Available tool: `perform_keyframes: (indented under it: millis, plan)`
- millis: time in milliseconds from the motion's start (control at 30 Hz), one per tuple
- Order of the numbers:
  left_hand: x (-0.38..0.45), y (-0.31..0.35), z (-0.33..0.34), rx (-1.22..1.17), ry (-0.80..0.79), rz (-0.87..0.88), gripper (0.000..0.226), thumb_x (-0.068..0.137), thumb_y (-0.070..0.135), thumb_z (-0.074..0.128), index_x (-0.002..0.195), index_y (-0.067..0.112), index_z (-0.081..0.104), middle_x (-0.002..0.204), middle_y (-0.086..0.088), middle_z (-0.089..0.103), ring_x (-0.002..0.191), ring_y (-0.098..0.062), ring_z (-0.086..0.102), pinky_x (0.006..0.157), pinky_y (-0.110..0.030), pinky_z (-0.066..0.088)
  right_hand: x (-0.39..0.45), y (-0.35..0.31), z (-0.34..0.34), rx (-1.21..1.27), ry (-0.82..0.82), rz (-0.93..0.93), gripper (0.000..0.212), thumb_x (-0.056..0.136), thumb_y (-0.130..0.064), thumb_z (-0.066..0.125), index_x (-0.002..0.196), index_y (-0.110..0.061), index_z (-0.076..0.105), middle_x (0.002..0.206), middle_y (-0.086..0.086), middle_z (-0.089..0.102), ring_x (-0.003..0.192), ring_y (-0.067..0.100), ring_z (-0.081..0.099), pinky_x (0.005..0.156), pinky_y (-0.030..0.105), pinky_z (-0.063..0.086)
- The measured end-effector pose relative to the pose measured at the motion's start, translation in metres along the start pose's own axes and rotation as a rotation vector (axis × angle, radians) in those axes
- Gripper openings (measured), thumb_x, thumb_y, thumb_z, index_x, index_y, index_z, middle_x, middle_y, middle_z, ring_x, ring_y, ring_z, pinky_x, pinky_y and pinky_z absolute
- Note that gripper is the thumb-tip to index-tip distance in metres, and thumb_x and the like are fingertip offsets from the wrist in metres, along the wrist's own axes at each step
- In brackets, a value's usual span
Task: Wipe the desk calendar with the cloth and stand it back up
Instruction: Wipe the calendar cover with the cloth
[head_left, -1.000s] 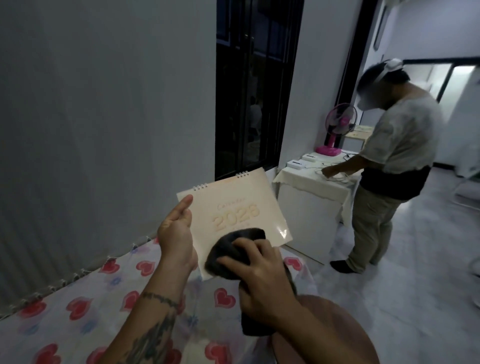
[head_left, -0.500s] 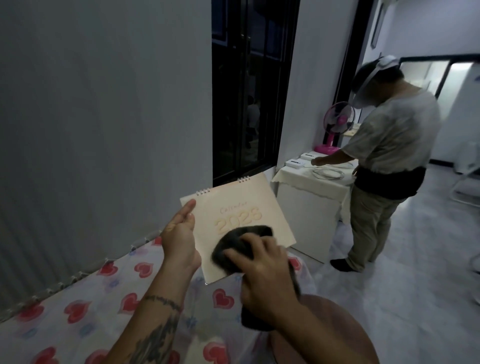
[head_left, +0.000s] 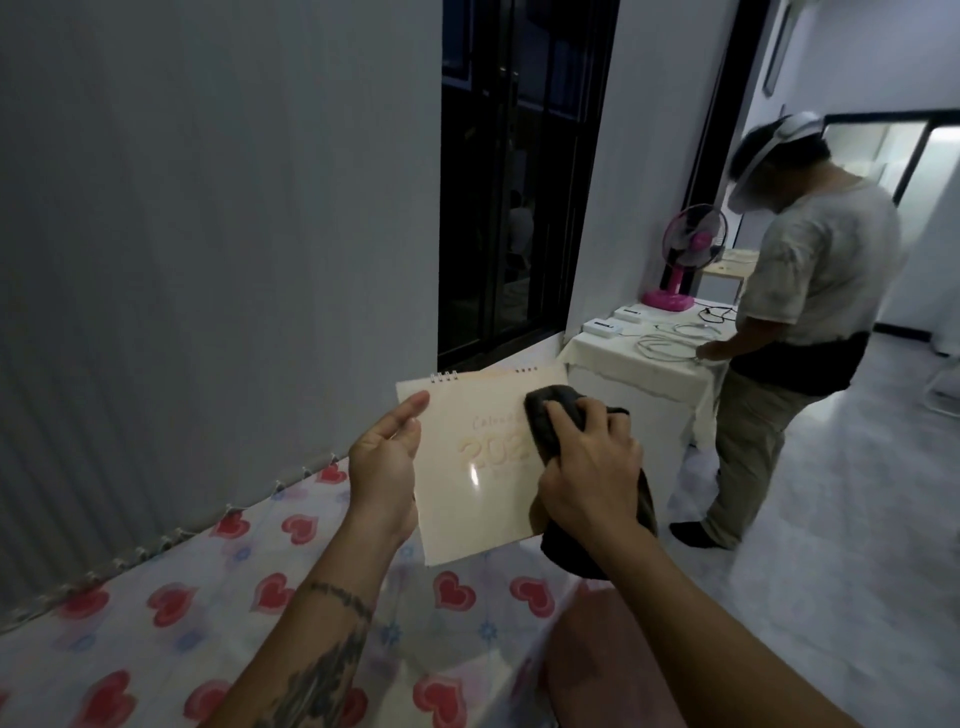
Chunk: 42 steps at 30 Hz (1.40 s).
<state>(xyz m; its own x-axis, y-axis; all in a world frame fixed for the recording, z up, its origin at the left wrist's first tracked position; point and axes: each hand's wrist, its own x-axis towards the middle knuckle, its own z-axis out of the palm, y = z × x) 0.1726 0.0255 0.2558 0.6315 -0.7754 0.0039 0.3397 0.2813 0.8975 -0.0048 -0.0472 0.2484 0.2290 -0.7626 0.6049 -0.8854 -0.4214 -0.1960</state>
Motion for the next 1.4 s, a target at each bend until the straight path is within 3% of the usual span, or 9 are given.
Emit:
perform_keyframes:
  millis: [167,300,533,633,733,933,1100,1233,1400]
  plan:
    - [-0.007,-0.011,0.012,0.093,-0.014,0.081,0.043,0.102,0.010,0.050,0.086,0.036,0.080,0.119,-0.002,0.071,0.104,-0.023,0.067,0.076,-0.028,0.061,-0.017,-0.021,0.004,0.119,-0.051,-0.180,0.062,0.078,-0.034,0.058,0.136,-0.036,0.039,0.138,0.007,0.039,0.115,0.029,0.036,0.089,0.041,0.035]
    - [-0.003,-0.008,0.006,0.076,0.027,0.100,0.036,0.100,0.006,0.051,0.095,0.029,0.078,0.121,0.004,0.071,0.119,-0.019,0.061,0.109,-0.043,0.045,-0.035,-0.009,0.007,0.171,-0.130,-0.501,0.046,0.084,-0.049,0.044,0.128,-0.038,0.050,0.137,0.004,0.043,0.113,0.026,0.039,0.086,0.041,0.039]
    - [-0.007,-0.012,0.012,0.088,0.014,0.045,0.039,0.101,0.010,0.050,0.092,0.032,0.080,0.115,-0.002,0.073,0.105,-0.025,0.068,0.094,-0.048,0.056,0.000,-0.008,0.002,0.114,-0.046,-0.047,0.064,0.071,-0.026,0.046,0.135,-0.033,0.041,0.135,0.009,0.042,0.113,0.031,0.035,0.086,0.043,0.033]
    - [-0.009,-0.016,0.019,0.071,0.009,0.009,0.045,0.102,0.010,0.049,0.086,0.038,0.081,0.113,-0.002,0.074,0.094,-0.021,0.070,0.081,-0.039,0.061,-0.013,-0.028,0.002,0.149,-0.084,-0.146,0.065,0.071,-0.031,0.051,0.134,-0.040,0.035,0.138,0.007,0.038,0.116,0.030,0.033,0.090,0.047,0.035]
    - [-0.005,-0.011,0.016,0.019,0.026,-0.008,0.043,0.101,0.009,0.048,0.088,0.033,0.081,0.123,-0.008,0.069,0.114,-0.030,0.064,0.096,-0.048,0.055,-0.042,-0.038,0.006,0.150,-0.083,-0.344,0.058,0.076,-0.036,0.061,0.130,-0.042,0.041,0.138,0.003,0.039,0.117,0.030,0.038,0.087,0.046,0.041]
    - [0.000,0.001,0.000,-0.032,0.087,-0.001,0.041,0.103,0.012,0.048,0.089,0.033,0.080,0.105,-0.006,0.075,0.084,-0.024,0.073,0.059,-0.032,0.060,-0.067,-0.016,0.012,0.151,-0.137,-0.478,0.053,0.072,-0.028,0.051,0.123,-0.041,0.050,0.134,0.001,0.045,0.109,0.027,0.044,0.078,0.040,0.044]
    - [-0.002,0.005,-0.010,-0.026,0.091,-0.015,0.038,0.102,0.009,0.050,0.091,0.031,0.079,0.106,-0.007,0.076,0.084,-0.023,0.072,0.067,-0.038,0.062,-0.048,0.008,0.014,0.163,-0.095,-0.221,0.055,0.069,-0.014,0.065,0.121,-0.032,0.060,0.129,0.006,0.053,0.107,0.033,0.047,0.079,0.044,0.042]
    - [-0.010,-0.010,-0.002,0.036,0.037,-0.024,0.043,0.102,0.010,0.050,0.088,0.035,0.081,0.117,-0.008,0.072,0.093,-0.028,0.069,0.085,-0.050,0.060,-0.021,0.001,0.008,0.119,-0.066,-0.040,0.057,0.076,-0.023,0.053,0.133,-0.031,0.049,0.136,0.009,0.046,0.114,0.033,0.039,0.086,0.044,0.036]
    - [-0.012,-0.025,0.007,0.101,0.032,-0.003,0.051,0.102,0.010,0.048,0.081,0.043,0.080,0.125,0.000,0.067,0.105,-0.021,0.066,0.083,-0.034,0.060,-0.019,-0.030,0.008,0.140,-0.090,-0.256,0.055,0.078,-0.031,0.057,0.131,-0.041,0.043,0.136,0.004,0.040,0.114,0.029,0.037,0.087,0.044,0.038]
